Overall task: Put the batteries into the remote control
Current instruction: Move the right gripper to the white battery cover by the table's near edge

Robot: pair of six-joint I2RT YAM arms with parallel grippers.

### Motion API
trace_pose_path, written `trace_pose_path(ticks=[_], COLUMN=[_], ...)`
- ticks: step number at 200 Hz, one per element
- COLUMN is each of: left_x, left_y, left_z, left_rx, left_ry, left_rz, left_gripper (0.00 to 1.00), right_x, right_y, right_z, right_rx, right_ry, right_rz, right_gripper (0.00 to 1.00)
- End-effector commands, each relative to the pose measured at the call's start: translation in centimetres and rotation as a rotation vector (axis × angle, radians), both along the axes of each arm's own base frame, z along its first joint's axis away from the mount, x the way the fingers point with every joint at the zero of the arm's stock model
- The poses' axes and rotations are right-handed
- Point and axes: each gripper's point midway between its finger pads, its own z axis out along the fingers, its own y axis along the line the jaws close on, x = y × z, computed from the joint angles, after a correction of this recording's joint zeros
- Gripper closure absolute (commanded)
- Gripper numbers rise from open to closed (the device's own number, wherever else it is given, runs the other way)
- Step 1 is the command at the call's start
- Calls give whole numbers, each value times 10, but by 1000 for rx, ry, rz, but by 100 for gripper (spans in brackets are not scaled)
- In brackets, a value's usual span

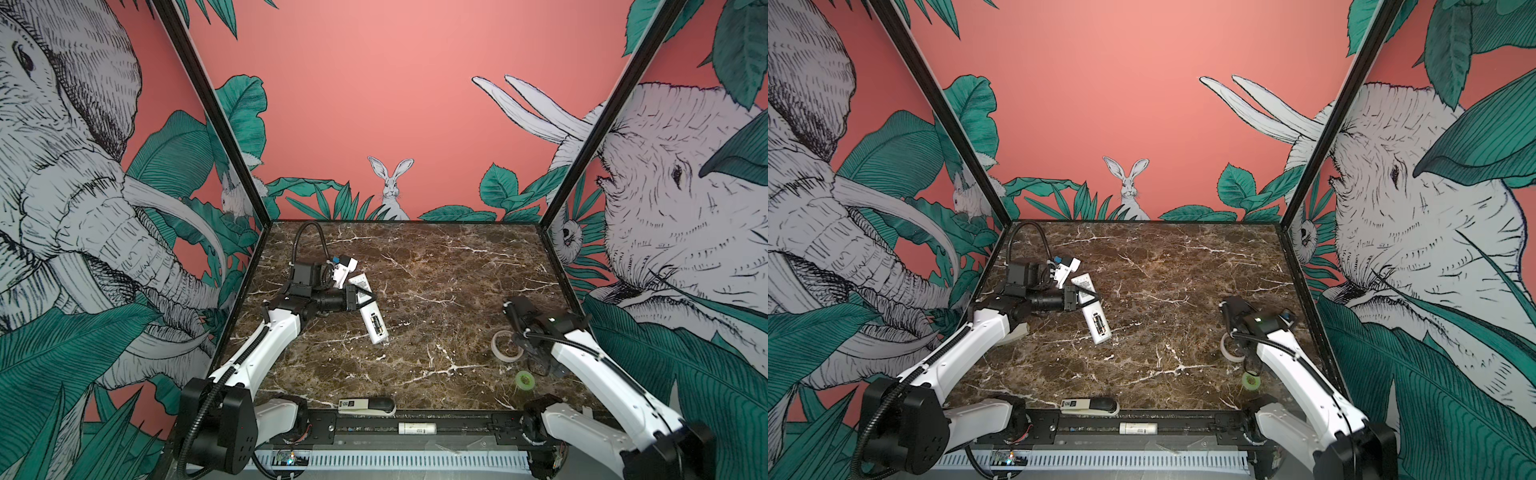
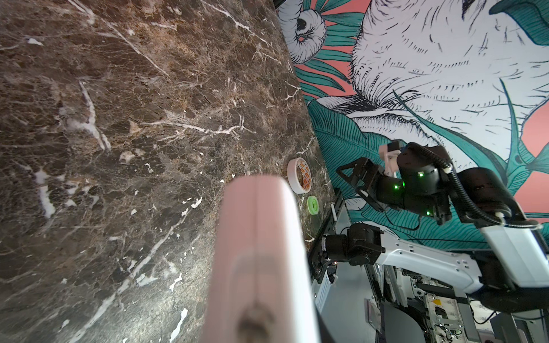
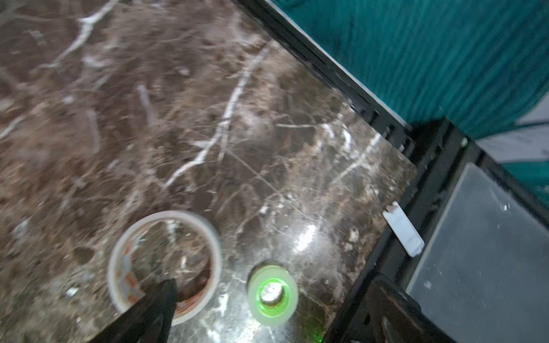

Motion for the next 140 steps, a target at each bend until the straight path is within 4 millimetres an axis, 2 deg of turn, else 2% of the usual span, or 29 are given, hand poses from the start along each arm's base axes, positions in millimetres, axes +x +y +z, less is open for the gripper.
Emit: trace_pose_path(ticks=[1, 19, 38, 76, 90, 116, 140], left_x=[-3, -1, 2, 6, 5, 4, 4], left_y=[0, -1, -2, -3, -3, -3, -3], left_z=[7, 4, 2, 0, 0, -2, -1], left_rx=[-17, -12, -13, -13, -14, -13, -14], left_ry=[-12, -5, 8, 16, 16, 19, 16], left_rz=[-22, -21, -20, -22, -26, -29, -31], left_gripper=[100, 100, 100, 100, 100, 100, 100], right_x=[-23, -41, -50, -47, -43, -51, -50], right_y=[-13, -24, -26, -23, -23, -30, -39], right_z=[-12, -14, -22, -45, -50, -53, -59], right_rx=[71, 66, 92, 216, 259, 257, 277], right_ry=[-79, -54, 20, 167, 155, 103, 11], right_rz=[-175, -266, -310, -352, -349, -404, -404], right_gripper=[1, 1, 1, 0, 0, 0, 0])
